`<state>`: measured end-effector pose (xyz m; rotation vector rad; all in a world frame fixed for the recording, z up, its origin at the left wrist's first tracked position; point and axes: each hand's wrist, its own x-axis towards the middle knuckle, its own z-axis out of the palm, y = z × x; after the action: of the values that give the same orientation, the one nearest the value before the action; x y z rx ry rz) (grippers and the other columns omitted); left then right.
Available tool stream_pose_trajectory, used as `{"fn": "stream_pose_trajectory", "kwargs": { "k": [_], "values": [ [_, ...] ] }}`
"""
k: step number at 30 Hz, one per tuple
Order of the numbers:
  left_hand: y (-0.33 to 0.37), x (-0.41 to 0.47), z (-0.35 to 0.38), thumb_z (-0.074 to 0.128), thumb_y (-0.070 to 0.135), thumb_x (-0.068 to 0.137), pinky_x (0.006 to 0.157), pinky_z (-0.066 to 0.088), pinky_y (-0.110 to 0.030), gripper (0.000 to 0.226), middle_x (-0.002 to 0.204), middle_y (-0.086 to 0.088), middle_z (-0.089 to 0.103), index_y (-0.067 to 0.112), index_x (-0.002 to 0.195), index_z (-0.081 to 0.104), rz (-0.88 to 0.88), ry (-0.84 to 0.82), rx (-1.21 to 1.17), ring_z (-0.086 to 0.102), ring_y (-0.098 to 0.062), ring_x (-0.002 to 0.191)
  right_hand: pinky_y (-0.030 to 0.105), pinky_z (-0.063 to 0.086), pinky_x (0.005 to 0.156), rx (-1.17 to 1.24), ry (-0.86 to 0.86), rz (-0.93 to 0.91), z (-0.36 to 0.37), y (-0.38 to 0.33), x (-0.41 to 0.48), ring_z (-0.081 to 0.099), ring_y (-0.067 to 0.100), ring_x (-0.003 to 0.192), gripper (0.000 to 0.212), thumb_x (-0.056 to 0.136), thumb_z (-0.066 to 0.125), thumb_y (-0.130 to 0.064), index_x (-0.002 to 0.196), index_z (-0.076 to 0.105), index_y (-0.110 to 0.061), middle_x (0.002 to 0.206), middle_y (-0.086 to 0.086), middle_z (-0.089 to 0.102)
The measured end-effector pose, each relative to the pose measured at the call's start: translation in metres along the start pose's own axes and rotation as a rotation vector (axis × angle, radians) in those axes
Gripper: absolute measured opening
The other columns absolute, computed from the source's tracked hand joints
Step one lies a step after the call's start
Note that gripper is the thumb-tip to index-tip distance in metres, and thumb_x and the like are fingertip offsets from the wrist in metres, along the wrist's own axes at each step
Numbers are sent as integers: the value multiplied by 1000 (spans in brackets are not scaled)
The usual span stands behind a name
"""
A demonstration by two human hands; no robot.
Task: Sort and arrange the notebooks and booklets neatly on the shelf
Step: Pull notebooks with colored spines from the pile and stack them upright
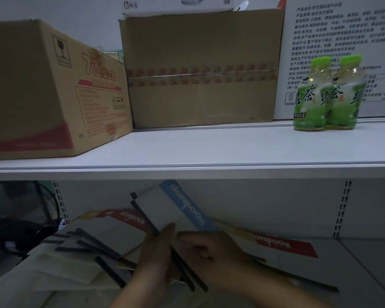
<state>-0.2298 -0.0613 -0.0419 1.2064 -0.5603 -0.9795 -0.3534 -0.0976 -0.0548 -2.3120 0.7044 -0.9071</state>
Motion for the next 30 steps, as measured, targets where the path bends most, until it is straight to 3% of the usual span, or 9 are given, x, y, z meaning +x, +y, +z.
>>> {"fn": "stream_pose_trajectory", "kwargs": {
  "k": [2,4,10,13,15,19,22,26,30],
  "values": [
    [7,1,-5,53,11,93,71,51,-39,14,91,-23,67,4,102,61,-55,11,-26,64,-34,80,16,49,85,53,91,84,-10,23,-10,56,-12,99,19,82,52,-39,95,64,-46,98,-21,64],
    [18,2,-10,55,14,93,67,49,-36,7,84,-16,66,8,93,59,-59,10,-12,62,-29,75,18,40,100,-26,180,182,-22,58,-20,49,-6,119,37,83,60,-32,119,58,-43,125,-21,56],
    [28,9,-24,58,18,92,73,47,-40,6,91,-13,64,12,91,59,-45,31,15,60,-27,79,31,30,110,-321,-134,644,-39,123,-44,33,18,138,60,95,44,-45,147,26,-23,152,-1,30],
    [24,9,-25,60,21,92,69,47,-39,8,96,-12,63,16,97,59,-54,10,1,59,-28,84,28,36,103,-475,-88,612,-39,122,-48,43,20,130,53,96,33,-51,139,42,-20,142,2,45],
    [21,9,-27,59,19,92,68,48,-37,18,98,-12,63,14,109,58,-52,1,-19,59,-28,85,28,39,98,-564,-36,543,-37,122,-51,49,20,123,87,81,9,-76,128,56,-19,132,4,54],
    [21,9,-34,53,17,95,69,47,-35,22,94,-10,62,15,116,54,-30,14,-77,59,-27,82,14,45,76,-471,261,385,-45,112,-42,63,8,91,27,96,49,-32,107,69,-18,109,11,70],
    [21,12,-36,50,16,96,67,46,-34,20,92,-9,60,17,116,51,3,21,-96,57,-26,79,9,45,57,-505,552,157,-57,90,-31,65,3,64,41,87,45,-42,95,76,-16,82,1,75],
    [15,20,-20,50,13,97,83,45,-39,11,91,-6,61,13,107,55,9,-57,-152,59,-23,80,17,48,73,-503,616,-31,-48,47,-23,65,10,78,28,83,54,-17,103,73,-13,92,1,74],
    [-4,22,16,52,33,96,76,51,-37,30,94,-10,67,15,119,55,-43,-188,-185,66,-28,83,19,41,89,-571,375,-153,-14,5,-22,65,18,95,39,76,47,-15,105,73,-11,106,3,72]
  ]
}}
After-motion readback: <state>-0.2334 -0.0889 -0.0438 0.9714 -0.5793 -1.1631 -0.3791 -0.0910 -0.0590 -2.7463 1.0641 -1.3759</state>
